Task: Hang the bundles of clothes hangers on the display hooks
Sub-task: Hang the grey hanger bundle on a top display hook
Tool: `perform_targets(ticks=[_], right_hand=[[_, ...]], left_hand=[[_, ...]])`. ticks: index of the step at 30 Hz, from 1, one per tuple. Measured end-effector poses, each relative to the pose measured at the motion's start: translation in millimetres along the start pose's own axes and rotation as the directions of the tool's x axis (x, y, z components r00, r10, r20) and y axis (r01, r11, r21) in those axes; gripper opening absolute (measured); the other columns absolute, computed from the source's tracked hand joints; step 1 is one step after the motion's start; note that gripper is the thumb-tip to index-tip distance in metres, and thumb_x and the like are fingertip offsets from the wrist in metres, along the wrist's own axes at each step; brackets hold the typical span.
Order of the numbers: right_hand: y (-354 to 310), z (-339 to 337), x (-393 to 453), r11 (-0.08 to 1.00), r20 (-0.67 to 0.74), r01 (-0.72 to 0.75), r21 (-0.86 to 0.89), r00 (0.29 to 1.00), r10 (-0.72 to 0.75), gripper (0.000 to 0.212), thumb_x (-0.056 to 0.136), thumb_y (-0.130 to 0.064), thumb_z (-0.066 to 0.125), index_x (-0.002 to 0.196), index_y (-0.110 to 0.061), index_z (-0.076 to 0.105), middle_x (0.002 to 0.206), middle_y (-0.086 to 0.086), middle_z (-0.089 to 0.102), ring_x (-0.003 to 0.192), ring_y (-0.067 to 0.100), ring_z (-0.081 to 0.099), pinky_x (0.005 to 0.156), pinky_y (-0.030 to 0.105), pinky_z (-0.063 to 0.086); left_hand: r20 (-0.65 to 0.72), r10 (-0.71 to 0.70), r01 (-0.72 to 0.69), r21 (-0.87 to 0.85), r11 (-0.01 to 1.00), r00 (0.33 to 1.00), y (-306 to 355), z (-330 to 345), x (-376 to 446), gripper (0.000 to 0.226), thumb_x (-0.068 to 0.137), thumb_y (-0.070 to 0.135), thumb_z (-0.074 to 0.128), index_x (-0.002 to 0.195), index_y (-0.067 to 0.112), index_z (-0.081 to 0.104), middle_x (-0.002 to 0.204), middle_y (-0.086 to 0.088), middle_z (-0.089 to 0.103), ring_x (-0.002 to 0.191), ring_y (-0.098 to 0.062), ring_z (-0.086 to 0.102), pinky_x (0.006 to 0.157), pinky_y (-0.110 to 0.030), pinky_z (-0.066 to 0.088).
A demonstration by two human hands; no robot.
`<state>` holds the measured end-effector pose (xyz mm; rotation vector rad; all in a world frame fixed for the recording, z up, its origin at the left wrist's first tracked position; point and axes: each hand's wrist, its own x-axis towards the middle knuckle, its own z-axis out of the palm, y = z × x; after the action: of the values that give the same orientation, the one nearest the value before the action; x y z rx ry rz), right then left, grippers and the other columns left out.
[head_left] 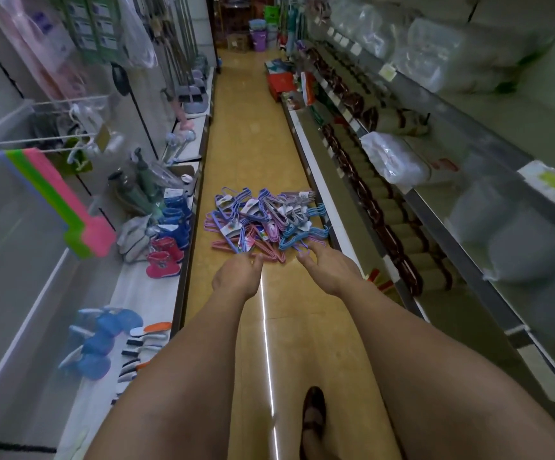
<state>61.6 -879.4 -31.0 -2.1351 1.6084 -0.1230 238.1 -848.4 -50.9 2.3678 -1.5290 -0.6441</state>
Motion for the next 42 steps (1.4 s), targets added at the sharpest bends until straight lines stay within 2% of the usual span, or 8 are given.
perform_targets(ticks=[7,12,20,25,29,33,37,42], right_hand=[[19,-47,136,1.000,0.011,0.003,0.025,1.000,-0.003,0.058,0.098,-0.054,0.028,0.140,-0.016,0.041,0.140,0.009,0.048,0.125,0.027,0.047,0.099,0.042,0.041],[29,-67,218,1.000,0.009,0.028,-0.003,1.000,-0.027,0.059,0.099,-0.053,0.029,0.141,-0.014,0.039,0.144,0.009,0.044,0.128,0.026,0.044,0.099,0.039,0.039],[32,-70,327,0.999,0.075,0.036,-0.025,0.997,-0.034,0.060,0.099,-0.053,0.028,0.144,-0.015,0.036,0.145,0.010,0.043,0.132,0.027,0.042,0.102,0.039,0.037],[23,-74,408,1.000,0.049,0.025,-0.001,0.999,-0.024,0.057,0.099,-0.052,0.029,0.143,-0.016,0.038,0.144,0.011,0.044,0.129,0.029,0.044,0.099,0.039,0.039],[9,-81,476,1.000,0.065,0.006,-0.010,0.998,-0.006,0.061,0.100,-0.052,0.028,0.148,-0.016,0.031,0.150,0.009,0.037,0.135,0.027,0.039,0.104,0.039,0.035],[-10,-88,536,1.000,0.066,-0.010,0.005,0.998,0.010,0.059,0.100,-0.050,0.029,0.148,-0.016,0.030,0.150,0.009,0.037,0.135,0.026,0.038,0.106,0.038,0.034],[-18,-87,584,1.000,0.080,-0.028,0.008,0.996,0.028,0.059,0.100,-0.050,0.029,0.149,-0.017,0.029,0.151,0.008,0.037,0.136,0.025,0.037,0.106,0.038,0.033],[-8,-80,630,0.998,0.115,-0.061,0.002,0.991,0.061,0.061,0.100,-0.052,0.028,0.149,-0.017,0.029,0.151,0.008,0.036,0.136,0.026,0.037,0.106,0.039,0.034]], left_hand=[[-0.010,-0.026,0.026,-0.004,1.000,1.000,51,-15,123,0.054,0.100,0.048,0.027,0.138,0.015,0.046,0.134,-0.010,0.054,0.121,-0.029,0.051,0.092,-0.039,0.042],[-0.015,-0.039,0.039,-0.007,0.999,0.999,76,-20,196,0.054,0.100,0.048,0.027,0.138,0.014,0.045,0.134,-0.012,0.053,0.122,-0.029,0.050,0.090,-0.037,0.042],[-0.001,-0.088,0.088,-0.025,0.996,0.996,86,-27,301,0.051,0.101,0.047,0.027,0.135,0.015,0.048,0.131,-0.010,0.056,0.120,-0.029,0.052,0.091,-0.037,0.041],[0.015,-0.051,0.051,-0.013,0.999,0.999,84,-36,386,0.052,0.101,0.047,0.027,0.133,0.012,0.049,0.131,-0.012,0.056,0.120,-0.030,0.051,0.095,-0.039,0.042],[0.035,-0.030,0.030,-0.009,0.999,0.999,82,-53,461,0.054,0.101,0.048,0.026,0.138,0.014,0.046,0.131,-0.012,0.056,0.119,-0.031,0.052,0.091,-0.039,0.043],[0.036,-0.001,0.001,-0.007,1.000,0.999,78,-68,522,0.048,0.102,0.044,0.025,0.126,0.014,0.054,0.123,-0.009,0.060,0.111,-0.029,0.054,0.078,-0.032,0.037],[0.070,0.008,-0.006,-0.030,1.000,0.998,79,-73,572,0.049,0.102,0.044,0.027,0.133,0.014,0.050,0.127,-0.010,0.058,0.117,-0.030,0.051,0.086,-0.036,0.040],[0.135,-0.014,0.011,0.028,1.000,0.991,80,-61,619,0.053,0.101,0.047,0.026,0.139,0.013,0.043,0.136,-0.010,0.053,0.123,-0.030,0.049,0.096,-0.039,0.040]])
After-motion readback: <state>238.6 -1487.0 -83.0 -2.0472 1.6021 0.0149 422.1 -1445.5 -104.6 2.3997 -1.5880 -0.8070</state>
